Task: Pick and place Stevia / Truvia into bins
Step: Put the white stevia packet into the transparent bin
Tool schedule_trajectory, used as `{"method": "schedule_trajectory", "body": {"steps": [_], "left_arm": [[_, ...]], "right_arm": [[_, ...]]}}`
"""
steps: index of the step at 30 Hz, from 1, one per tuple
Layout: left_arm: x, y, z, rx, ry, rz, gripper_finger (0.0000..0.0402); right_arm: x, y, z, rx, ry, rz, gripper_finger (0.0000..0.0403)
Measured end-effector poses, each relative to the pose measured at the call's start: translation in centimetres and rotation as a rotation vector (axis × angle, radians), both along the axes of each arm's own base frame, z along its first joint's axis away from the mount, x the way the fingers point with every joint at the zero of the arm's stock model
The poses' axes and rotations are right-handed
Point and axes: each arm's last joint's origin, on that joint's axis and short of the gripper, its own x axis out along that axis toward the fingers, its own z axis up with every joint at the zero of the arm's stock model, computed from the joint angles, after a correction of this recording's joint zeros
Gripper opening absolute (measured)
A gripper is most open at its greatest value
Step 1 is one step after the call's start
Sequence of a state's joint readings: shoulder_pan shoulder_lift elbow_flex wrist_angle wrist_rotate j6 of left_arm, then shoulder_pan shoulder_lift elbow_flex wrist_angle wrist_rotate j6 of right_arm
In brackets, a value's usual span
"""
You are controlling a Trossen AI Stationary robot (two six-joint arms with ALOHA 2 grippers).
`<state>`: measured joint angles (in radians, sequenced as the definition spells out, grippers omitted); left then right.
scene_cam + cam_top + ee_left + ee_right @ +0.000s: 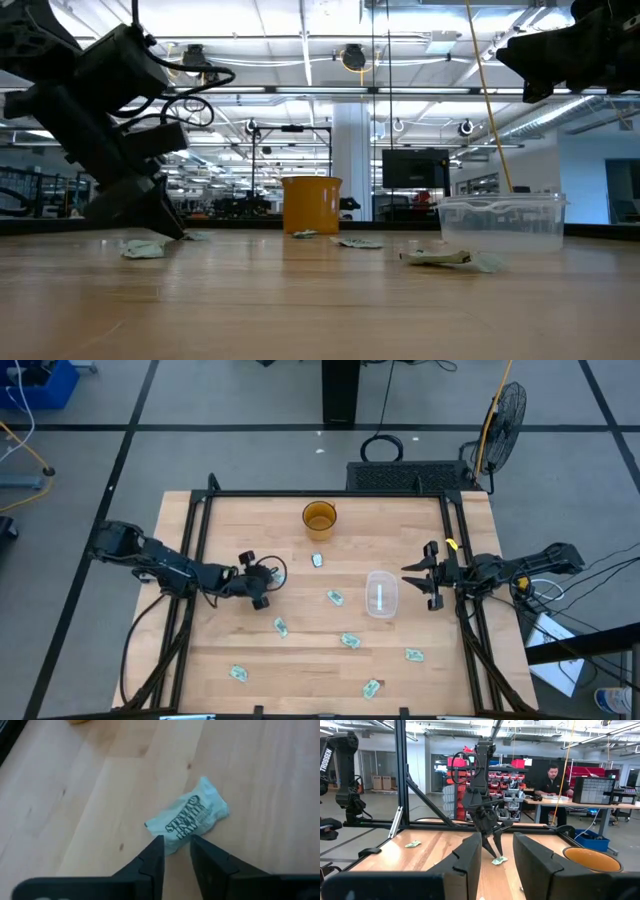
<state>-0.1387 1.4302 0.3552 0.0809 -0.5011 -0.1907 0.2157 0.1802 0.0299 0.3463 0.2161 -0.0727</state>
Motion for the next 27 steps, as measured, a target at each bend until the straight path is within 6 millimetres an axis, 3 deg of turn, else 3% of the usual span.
{"method": "schedule_trajectory", "body": {"steps": [7, 14, 21, 27], "left_arm": [[0.6, 1.0, -1.1, -0.097, -0.001, 0.050, 0.0012], [2.2, 0.4, -0.2, -0.121, -0.172, -0.025, 0.0003], [6.7, -1.1, 4.3, -0.079, -0.287, -0.167, 0.0002], [11.0, -1.5, 8.9, -0.023, -0.327, -0.265, 0.0001]], "right_arm": [[0.0, 0.0, 0.0, 0.000, 0.000, -0.001, 0.0105], [0.2, 0.1, -0.3, 0.028, 0.029, 0.007, 0.0105], [0.7, 0.1, -0.8, 0.020, 0.088, -0.016, 0.0108], [1.4, 0.2, -1.3, 0.000, 0.133, -0.017, 0.0152]]}}
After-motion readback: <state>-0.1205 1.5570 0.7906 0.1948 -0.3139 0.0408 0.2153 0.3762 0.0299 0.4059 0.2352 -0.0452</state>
